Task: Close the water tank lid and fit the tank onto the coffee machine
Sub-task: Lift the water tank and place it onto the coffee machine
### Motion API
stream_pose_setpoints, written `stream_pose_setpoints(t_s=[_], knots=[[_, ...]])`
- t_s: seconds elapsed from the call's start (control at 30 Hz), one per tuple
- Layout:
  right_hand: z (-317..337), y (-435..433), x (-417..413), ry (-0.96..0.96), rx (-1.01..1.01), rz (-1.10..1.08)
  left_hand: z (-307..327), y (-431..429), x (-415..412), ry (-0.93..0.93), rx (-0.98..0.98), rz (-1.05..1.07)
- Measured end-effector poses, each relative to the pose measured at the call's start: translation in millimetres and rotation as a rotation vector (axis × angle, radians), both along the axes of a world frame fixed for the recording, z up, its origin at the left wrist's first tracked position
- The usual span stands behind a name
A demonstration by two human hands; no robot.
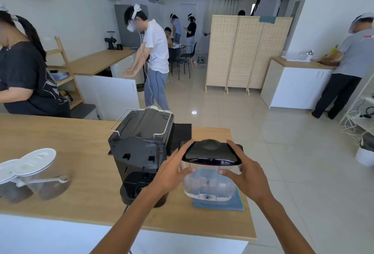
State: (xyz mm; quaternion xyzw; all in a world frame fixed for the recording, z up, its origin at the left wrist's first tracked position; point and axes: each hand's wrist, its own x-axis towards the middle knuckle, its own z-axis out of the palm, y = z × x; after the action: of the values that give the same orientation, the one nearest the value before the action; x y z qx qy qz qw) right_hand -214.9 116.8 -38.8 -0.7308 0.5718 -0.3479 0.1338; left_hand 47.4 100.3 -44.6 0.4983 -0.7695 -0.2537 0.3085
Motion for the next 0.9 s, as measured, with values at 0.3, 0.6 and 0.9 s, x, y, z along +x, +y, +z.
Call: stream_pose_setpoints(t_s=[0.3,0.6,0.9], knots=[[31.9,28.9,46.6,-0.064,0.014,0.017,31.8,45.8,45.8,0.038,-0.083,0.107],[38.0,41.7,137.9,-0.179,0.043,0.029,40.4,60.0,124.1,0.06,-0.072,0.166],[28.1,23.2,220.0,-0.216,0.002,0.048,40.6,51.0,186.0,0.055,-0.105,0.285]])
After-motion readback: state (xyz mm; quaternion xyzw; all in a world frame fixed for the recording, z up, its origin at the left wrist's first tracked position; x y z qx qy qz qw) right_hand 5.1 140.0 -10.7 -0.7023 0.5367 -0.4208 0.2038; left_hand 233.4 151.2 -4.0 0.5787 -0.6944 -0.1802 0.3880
